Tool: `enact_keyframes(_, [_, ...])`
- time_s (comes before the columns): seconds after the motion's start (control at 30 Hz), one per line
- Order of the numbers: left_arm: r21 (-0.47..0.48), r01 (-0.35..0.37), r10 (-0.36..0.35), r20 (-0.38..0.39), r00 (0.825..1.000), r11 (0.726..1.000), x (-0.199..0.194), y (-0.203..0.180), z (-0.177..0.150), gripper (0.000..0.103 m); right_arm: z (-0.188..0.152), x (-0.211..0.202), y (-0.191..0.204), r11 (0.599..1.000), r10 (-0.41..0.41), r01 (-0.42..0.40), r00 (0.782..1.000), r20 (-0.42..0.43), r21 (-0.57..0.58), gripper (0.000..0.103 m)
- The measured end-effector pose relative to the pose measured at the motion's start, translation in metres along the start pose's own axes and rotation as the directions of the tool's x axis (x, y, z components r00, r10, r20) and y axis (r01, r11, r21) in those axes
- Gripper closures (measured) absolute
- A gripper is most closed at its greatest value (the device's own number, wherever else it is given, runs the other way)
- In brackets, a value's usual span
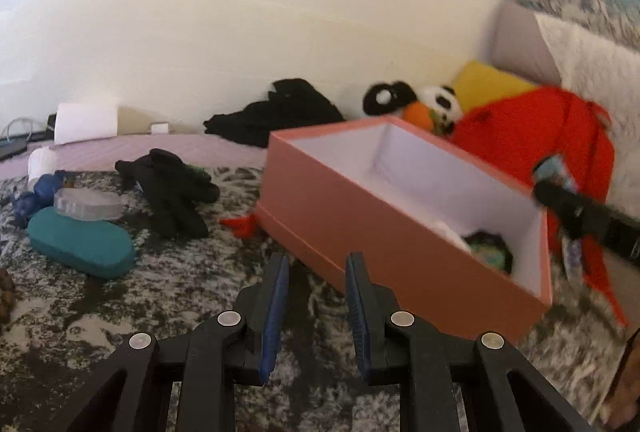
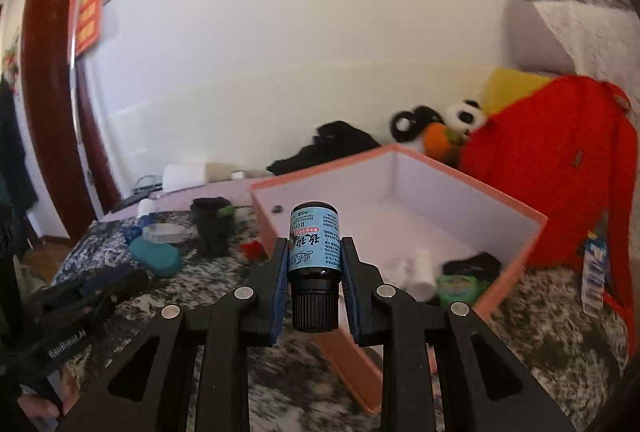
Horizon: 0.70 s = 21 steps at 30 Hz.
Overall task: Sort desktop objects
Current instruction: 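Carry the brown pouch and blue-labeled bottle with both grippers over the pink box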
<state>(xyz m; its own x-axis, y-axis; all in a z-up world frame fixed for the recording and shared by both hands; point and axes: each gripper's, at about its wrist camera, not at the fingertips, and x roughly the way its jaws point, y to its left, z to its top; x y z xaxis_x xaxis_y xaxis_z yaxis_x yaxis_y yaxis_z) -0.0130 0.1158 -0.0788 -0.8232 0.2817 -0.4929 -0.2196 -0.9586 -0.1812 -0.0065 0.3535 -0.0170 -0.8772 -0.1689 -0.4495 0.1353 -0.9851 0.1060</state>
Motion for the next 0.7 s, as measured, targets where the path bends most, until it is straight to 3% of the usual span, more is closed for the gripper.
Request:
enact_keyframes(0.03, [0.017,-0.023,0.023,-0.014,1.0,1.0,0.0,-0.001,-0.007,0.061,-0.002,-0.002,-0.008,1.0,-0.011,0.011,1.0,0.004,-0.001,0.077])
enact_keyframes(0.07, [0.034,-0.046,0.046,-0.028,0.999,0.998,-0.001,-0.002,-0.014,0.036,-0.005,-0.005,-0.014,1.0,-0.028,0.028,1.0,0.008,-0.004,0.077])
enact_keyframes(0.1, [0.049,-0.068,0.07,-0.039,0.997,0.996,-0.002,-0.003,-0.022,0.022,-0.007,-0.007,-0.02,0.999,-0.037,0.037,0.999,0.012,-0.004,0.077])
enact_keyframes(0.27, [0.095,-0.178,0.181,-0.018,0.983,0.979,-0.016,0.002,-0.065,0.011,-0.008,-0.004,-0.04,0.997,0.008,-0.009,1.0,0.014,0.071,0.077])
enact_keyframes(0.37, [0.132,-0.258,0.261,-0.008,0.965,0.957,-0.013,0.001,-0.086,0.005,-0.006,-0.002,-0.04,0.993,0.043,-0.046,0.999,0.023,0.11,0.077])
enact_keyframes(0.47, [0.197,-0.304,0.327,-0.099,0.94,0.932,0.017,0.004,-0.107,0.005,-0.002,-0.004,-0.033,0.992,0.061,-0.065,0.997,0.044,0.11,0.077])
enact_keyframes(0.53, [0.209,-0.322,0.359,-0.172,0.917,0.923,0.036,0.008,-0.116,0.01,-0.001,-0.007,-0.029,0.992,0.069,-0.075,0.996,0.057,0.105,0.077])
enact_keyframes(0.57, [0.205,-0.317,0.359,-0.215,0.908,0.926,0.044,0.01,-0.121,0.035,0.0,-0.008,-0.027,0.991,0.077,-0.083,0.995,0.061,0.105,0.077])
enact_keyframes(0.6, [0.171,-0.291,0.324,-0.221,0.92,0.941,0.043,0.012,-0.12,0.056,0.0,-0.009,-0.026,0.99,0.084,-0.09,0.994,0.065,0.105,0.077])
enact_keyframes(0.63, [0.137,-0.263,0.289,-0.225,0.931,0.955,0.043,0.014,-0.12,0.066,0.001,-0.01,-0.025,0.99,0.091,-0.098,0.993,0.07,0.104,0.077])
enact_keyframes(0.7, [0.091,-0.235,0.25,-0.23,0.941,0.968,0.042,0.017,-0.119,0.075,0.001,-0.009,-0.029,0.987,0.097,-0.105,0.993,0.07,0.123,0.077])
